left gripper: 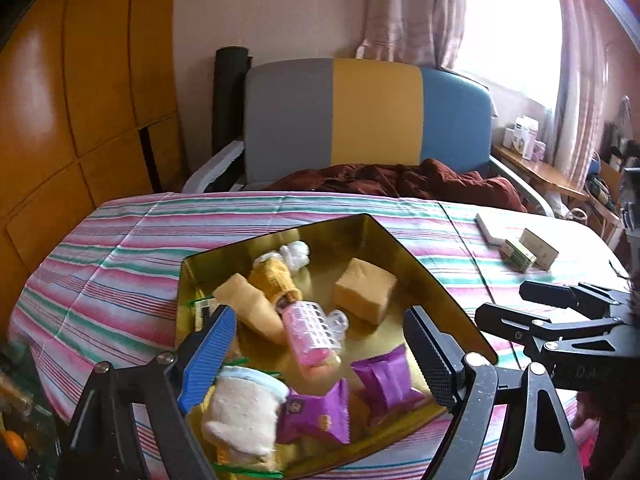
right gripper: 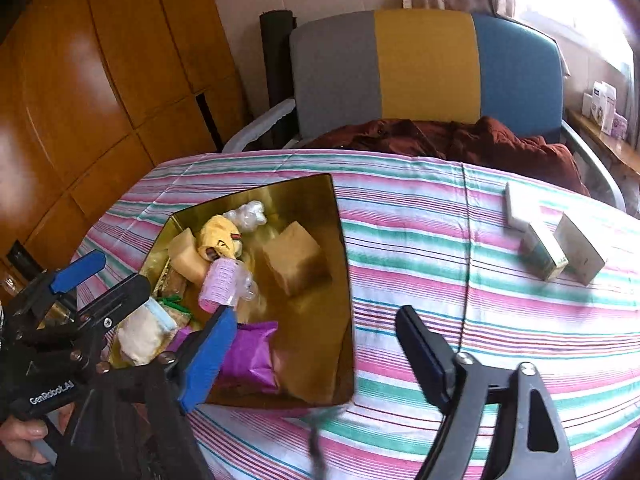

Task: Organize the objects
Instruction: 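Move both grippers from the gold tray back toward the remaining boxes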

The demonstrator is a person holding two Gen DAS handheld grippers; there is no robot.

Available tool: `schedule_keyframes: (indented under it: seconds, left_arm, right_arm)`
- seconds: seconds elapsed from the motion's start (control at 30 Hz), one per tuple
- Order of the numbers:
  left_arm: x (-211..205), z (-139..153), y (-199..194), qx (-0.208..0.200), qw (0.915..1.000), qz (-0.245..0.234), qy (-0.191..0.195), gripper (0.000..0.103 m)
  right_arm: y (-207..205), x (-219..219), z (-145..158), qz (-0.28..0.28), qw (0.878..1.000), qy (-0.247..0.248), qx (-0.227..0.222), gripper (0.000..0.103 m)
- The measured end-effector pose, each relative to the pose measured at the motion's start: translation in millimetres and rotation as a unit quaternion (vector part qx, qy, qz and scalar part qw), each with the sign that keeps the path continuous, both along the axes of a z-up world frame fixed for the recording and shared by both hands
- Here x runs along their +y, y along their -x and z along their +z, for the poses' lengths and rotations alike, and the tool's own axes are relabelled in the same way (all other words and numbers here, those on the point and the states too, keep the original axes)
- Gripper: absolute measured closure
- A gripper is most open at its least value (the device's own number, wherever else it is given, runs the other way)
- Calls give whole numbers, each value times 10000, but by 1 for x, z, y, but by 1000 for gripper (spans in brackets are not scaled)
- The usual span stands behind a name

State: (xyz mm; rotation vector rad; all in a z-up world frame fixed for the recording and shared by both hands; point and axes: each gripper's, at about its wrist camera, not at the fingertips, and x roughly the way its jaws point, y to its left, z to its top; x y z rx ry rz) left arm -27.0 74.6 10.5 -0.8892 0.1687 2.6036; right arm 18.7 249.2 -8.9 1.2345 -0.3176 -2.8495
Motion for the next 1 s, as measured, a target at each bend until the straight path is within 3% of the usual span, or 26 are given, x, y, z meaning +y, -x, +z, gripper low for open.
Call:
schedule_keyframes:
  seconds: [0.1, 0.4, 0.77, 0.9, 1.0]
  left_arm:
    - [9, 1, -4, -10, 9999, -130, 53, 16]
    - [30, 3, -11, -11, 9989, -417, 212, 13]
    - [53, -2, -18, -97, 9966, -706, 417, 12]
    - [60, -3, -19, -118, 9957, -767, 500, 11]
    - [65, -6, -20, -137, 9950, -814, 571, 11]
  right_arm:
    - [-3, 9, -2, -101, 9999, -41, -5, 0]
    - [-8, 58, 4, -657, 9963, -559, -55, 0]
    - [-6, 144, 3, -1442, 9825, -1153, -256, 0]
    - [-13, 176, -14, -1790, 9774, -1075, -320, 0]
    - [-23, 204, -28, -2189, 9725, -682, -407, 0]
